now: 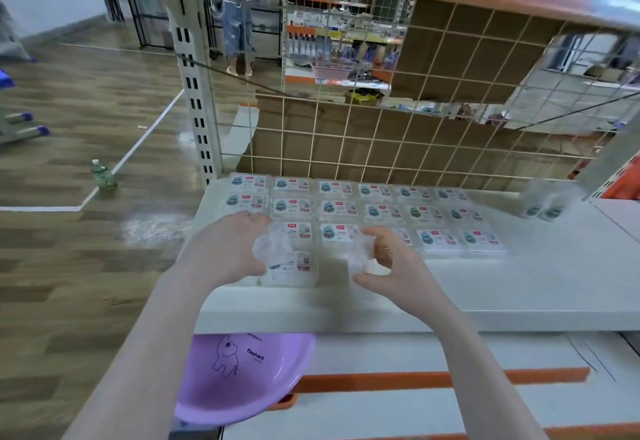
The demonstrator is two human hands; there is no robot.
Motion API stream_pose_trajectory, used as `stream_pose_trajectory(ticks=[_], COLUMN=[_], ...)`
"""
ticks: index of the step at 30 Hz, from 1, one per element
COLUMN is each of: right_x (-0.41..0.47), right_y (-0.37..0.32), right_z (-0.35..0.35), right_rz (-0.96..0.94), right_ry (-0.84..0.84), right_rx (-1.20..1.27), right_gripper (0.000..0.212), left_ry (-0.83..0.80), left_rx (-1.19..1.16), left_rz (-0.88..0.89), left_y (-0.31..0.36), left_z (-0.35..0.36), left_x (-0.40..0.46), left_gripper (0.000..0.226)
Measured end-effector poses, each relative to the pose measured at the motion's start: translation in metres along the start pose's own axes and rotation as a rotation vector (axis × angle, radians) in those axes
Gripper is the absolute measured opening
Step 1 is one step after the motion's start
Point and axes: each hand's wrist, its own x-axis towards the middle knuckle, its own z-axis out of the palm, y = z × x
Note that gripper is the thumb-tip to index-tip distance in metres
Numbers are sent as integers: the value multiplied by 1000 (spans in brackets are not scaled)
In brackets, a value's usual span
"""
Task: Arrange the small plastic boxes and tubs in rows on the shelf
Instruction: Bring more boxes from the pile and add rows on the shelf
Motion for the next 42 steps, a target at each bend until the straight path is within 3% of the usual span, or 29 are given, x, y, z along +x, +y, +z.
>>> stream_pose_trajectory(ticks=[8, 24, 42], right_x=[-22, -17, -10], right_y=[32, 66, 43], right_z=[-25, -47, -39], right_rz=[40, 87, -127], right_ry=[66, -80, -130], right_rx=[70, -325, -622], right_gripper=[66, 88, 64], left_ry=[11, -48, -48], left_rx=[-30, -13, -23], left_rz=[4, -21, -5], left_y=[15, 38, 27], left_z=[4, 17, 15], left_x=[8, 12, 5], left_gripper=[73, 69, 79])
